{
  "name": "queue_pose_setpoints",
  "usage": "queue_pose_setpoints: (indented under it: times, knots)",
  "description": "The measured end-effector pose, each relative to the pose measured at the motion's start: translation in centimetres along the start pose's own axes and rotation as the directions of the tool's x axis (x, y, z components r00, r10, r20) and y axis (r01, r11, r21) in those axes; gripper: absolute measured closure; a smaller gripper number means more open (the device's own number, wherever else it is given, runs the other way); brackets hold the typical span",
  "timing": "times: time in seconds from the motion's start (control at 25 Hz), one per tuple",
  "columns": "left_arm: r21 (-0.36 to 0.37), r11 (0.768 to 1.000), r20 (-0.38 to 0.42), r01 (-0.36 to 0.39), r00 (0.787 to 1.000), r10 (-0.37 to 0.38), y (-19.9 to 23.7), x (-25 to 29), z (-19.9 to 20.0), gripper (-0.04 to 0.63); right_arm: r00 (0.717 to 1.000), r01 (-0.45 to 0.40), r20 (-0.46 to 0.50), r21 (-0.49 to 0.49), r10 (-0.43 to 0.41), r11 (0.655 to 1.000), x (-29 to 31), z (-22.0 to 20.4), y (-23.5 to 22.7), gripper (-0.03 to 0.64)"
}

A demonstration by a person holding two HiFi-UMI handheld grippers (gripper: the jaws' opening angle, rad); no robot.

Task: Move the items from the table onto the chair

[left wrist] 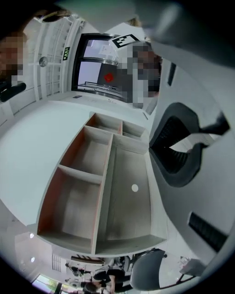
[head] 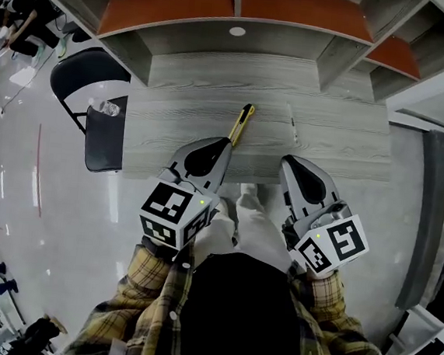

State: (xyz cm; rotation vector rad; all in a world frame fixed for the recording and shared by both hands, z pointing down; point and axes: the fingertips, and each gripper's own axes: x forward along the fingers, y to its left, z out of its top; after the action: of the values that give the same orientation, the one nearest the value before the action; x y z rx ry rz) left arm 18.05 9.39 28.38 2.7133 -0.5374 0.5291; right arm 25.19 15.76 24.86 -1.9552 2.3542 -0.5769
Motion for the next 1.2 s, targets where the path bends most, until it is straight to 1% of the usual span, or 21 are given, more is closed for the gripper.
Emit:
queue_pose_setpoints:
  times: [0.08, 0.2, 0.36, 0.44, 0.48, 0.64, 0.68, 0.8, 0.96, 1.2]
  knots:
    - [-0.018, 1.000, -0.032, -0.019, 0.999, 0.018, 0.6, 1.7, -0.5, 0.591, 1.000, -0.011, -0.002, -0.008, 0.011, 1.000, 0.4, 0.7, -1.3, 0.598]
    - [-0.064, 0.997, -0.075, -0.048, 0.996, 0.043, 1.3, 3.9, -1.2, 0.590, 1.000, -0.025, -0.007, -0.014, 0.025, 1.000, 0.9, 1.6, -3.3, 0.598]
    - [-0.075, 0.994, -0.119, -0.084, 0.990, 0.075, 1.8, 6.5, -2.1, 0.585, 0.999, -0.033, -0.015, -0.006, 0.033, 0.999, 0.9, 1.8, -6.0, 0.598]
    - [-0.081, 0.992, -0.140, -0.094, 0.987, 0.082, 1.9, 7.5, -2.5, 0.553, 0.999, -0.039, -0.024, 0.001, 0.039, 0.999, 0.9, 1.6, -6.9, 0.598]
    - [-0.084, 0.992, -0.154, -0.093, 0.985, 0.079, 2.0, 8.1, -2.8, 0.524, 0.999, -0.043, -0.029, 0.004, 0.043, 0.999, 0.9, 1.5, -7.3, 0.598]
    - [-0.081, 0.993, -0.220, -0.081, 0.973, 0.062, 1.9, 10.2, -4.3, 0.450, 0.997, -0.056, -0.045, 0.012, 0.057, 0.998, 1.0, 1.3, -9.0, 0.598]
    - [-0.073, 0.994, -0.239, -0.086, 0.969, 0.066, 2.1, 10.6, -4.9, 0.425, 0.997, -0.058, -0.047, 0.017, 0.059, 0.998, 1.0, 1.2, -9.3, 0.598]
    - [-0.049, 0.993, -0.292, -0.109, 0.952, 0.091, 3.0, 12.1, -6.9, 0.386, 0.997, -0.060, -0.054, 0.034, 0.062, 0.998, 1.2, 1.0, -10.2, 0.598]
    - [-0.024, 0.986, -0.367, -0.167, 0.919, 0.147, 5.2, 14.1, -10.6, 0.385, 0.995, -0.055, -0.076, 0.060, 0.059, 0.997, 1.3, 0.0, -11.4, 0.598]
    - [-0.040, 0.976, -0.476, -0.216, 0.863, 0.172, 7.7, 17.2, -16.3, 0.385, 0.991, -0.056, -0.120, 0.099, 0.067, 0.993, 1.6, -2.3, -12.4, 0.598]
